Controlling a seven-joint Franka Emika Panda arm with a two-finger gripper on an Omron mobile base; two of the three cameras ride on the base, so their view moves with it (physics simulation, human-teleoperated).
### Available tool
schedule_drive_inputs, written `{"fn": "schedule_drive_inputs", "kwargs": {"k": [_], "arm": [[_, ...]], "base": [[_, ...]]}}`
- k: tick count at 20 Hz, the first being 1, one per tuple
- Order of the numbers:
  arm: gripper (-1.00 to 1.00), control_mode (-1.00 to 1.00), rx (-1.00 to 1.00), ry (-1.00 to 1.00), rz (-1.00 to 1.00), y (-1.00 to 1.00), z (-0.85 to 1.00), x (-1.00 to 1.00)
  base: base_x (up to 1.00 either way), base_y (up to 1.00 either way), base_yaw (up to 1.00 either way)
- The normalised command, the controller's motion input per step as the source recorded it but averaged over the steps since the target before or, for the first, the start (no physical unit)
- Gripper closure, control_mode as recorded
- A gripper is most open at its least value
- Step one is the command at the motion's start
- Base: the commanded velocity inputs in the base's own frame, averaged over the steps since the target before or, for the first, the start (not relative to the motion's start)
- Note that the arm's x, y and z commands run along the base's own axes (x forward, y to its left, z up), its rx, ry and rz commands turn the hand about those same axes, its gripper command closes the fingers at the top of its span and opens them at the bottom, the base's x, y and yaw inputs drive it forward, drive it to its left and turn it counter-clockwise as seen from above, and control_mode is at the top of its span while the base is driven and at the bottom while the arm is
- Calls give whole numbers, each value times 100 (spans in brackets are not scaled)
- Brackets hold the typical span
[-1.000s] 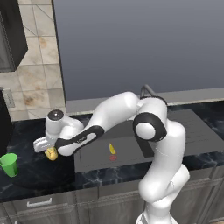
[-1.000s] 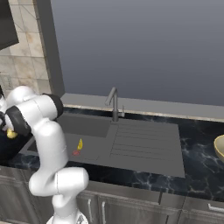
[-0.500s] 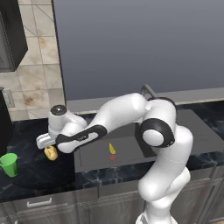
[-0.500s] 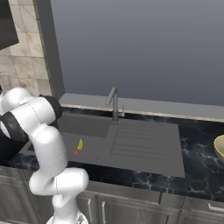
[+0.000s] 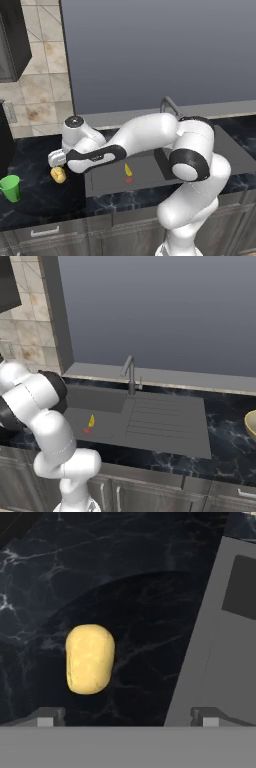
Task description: Remove the lemon wedge and potato from the sink. Then move the bowl and cup from the counter to the sink for washing.
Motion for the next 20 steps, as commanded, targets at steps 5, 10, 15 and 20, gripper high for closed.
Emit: {"fn": "schedule_drive_inputs", "kwargs": {"k": [5, 10, 15, 20], "arm": [[-100, -100, 0, 0, 0, -30, 12, -10], [-100, -100, 0, 0, -1, -31, 10, -9], [-100, -100, 0, 0, -1, -30, 8, -7], [-100, -100, 0, 0, -2, -30, 5, -7]], "base": [[0, 0, 0], [0, 0, 0], [0, 0, 0], [0, 0, 0]]}}
